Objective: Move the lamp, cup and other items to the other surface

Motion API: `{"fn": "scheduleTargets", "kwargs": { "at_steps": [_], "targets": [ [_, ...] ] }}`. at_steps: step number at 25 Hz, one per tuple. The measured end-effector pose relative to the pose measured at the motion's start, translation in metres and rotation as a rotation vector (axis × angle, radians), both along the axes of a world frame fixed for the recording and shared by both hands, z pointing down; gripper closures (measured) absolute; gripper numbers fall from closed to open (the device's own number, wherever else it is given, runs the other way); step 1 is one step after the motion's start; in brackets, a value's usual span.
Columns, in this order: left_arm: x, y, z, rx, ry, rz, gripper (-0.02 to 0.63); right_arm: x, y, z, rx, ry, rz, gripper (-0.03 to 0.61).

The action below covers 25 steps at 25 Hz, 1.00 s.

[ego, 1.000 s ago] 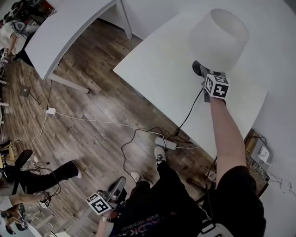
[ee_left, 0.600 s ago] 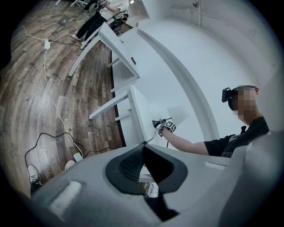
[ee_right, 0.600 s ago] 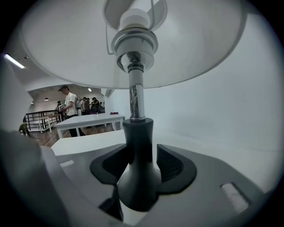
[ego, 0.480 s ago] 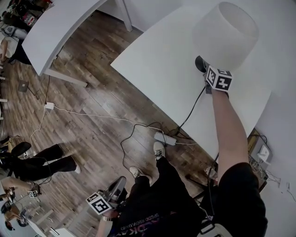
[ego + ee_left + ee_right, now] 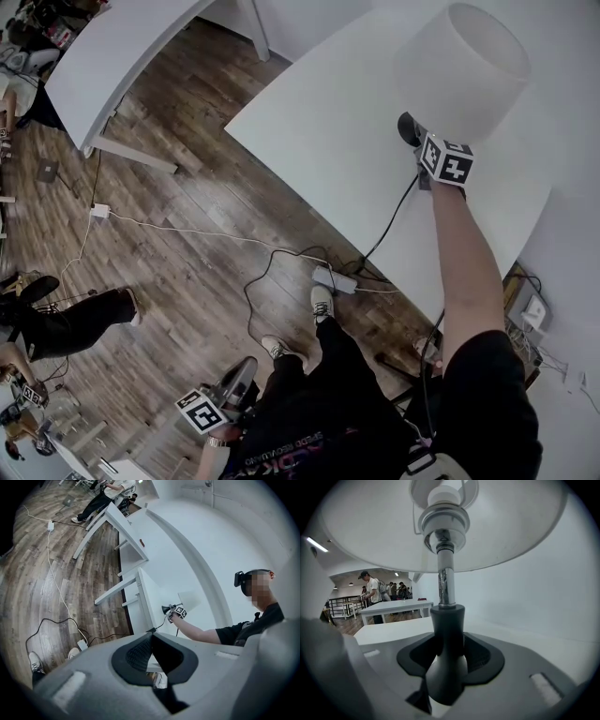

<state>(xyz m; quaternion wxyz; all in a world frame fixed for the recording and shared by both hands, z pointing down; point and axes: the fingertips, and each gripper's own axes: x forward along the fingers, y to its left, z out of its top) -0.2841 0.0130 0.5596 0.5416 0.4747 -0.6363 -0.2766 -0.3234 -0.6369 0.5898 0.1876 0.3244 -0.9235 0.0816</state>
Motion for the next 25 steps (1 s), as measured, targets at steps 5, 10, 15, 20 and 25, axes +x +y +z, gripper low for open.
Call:
{"fn": "scheduleTargets", "kwargs": {
  "at_steps": [5, 10, 15, 20, 25],
  "targets": [
    [0.0, 0.004, -0.001, 0.003, 0.0, -0.014, 0.616, 0.0, 0.007, -0.003, 0.01, -0.001, 0.005, 0.414],
    [0.003, 0.007, 0.0, 0.01, -0.004, -0.011, 0.617, -0.002, 0.019, -0.01, 0.032, -0.018, -0.018, 0.414],
    [0.004, 0.004, 0.0, 0.017, -0.003, 0.005, 0.615, -0.01, 0.029, -0.019, 0.041, -0.055, -0.049, 0.416],
    [-0.003, 0.011, 0.001, 0.031, -0.01, 0.009, 0.616, -0.012, 0.04, -0.035, 0.063, -0.067, -0.045, 0.414],
    [-0.008, 0.018, -0.004, 0.055, -0.014, 0.029, 0.617, -0.011, 0.058, -0.054, 0.077, -0.076, -0.051, 0.414]
  ]
}}
